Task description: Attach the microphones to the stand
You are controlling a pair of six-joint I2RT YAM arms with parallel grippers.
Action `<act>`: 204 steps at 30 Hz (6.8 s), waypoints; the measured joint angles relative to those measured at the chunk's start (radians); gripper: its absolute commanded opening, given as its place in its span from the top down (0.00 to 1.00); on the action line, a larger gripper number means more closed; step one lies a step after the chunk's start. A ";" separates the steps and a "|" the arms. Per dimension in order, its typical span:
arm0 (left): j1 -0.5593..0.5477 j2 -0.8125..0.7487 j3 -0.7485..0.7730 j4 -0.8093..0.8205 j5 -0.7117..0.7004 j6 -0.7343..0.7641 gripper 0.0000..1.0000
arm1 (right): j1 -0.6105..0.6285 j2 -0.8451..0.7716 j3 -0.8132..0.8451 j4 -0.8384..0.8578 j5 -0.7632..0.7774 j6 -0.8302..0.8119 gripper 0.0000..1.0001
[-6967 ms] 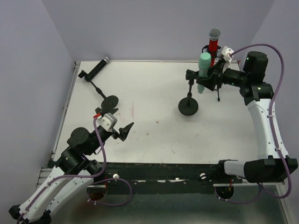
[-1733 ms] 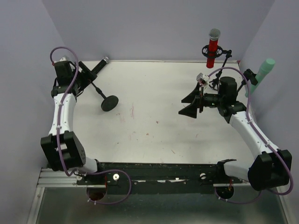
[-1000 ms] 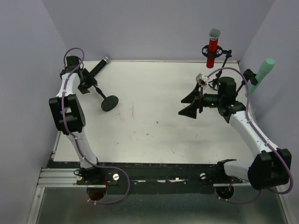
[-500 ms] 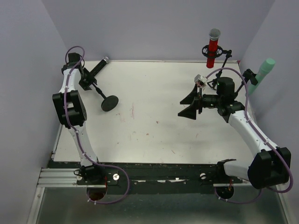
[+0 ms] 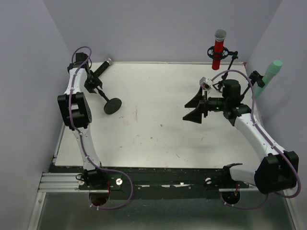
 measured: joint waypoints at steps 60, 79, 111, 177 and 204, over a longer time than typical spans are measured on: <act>-0.732 -0.825 -1.335 1.590 0.425 0.460 1.00 | 0.002 -0.035 0.000 -0.023 -0.024 -0.034 0.00; -0.822 -0.602 -1.363 1.897 0.293 0.448 0.82 | 0.002 -0.035 0.000 -0.045 -0.024 -0.067 0.00; -0.840 -0.726 -1.576 2.010 0.237 0.446 0.48 | 0.002 -0.035 0.000 -0.068 -0.024 -0.083 0.00; -0.097 0.051 0.050 0.324 -0.234 0.887 0.27 | 0.002 0.089 0.105 -0.317 -0.054 -0.262 0.01; -0.098 0.133 0.049 0.292 -0.291 0.959 0.46 | 0.002 0.114 0.172 -0.485 -0.095 -0.390 0.00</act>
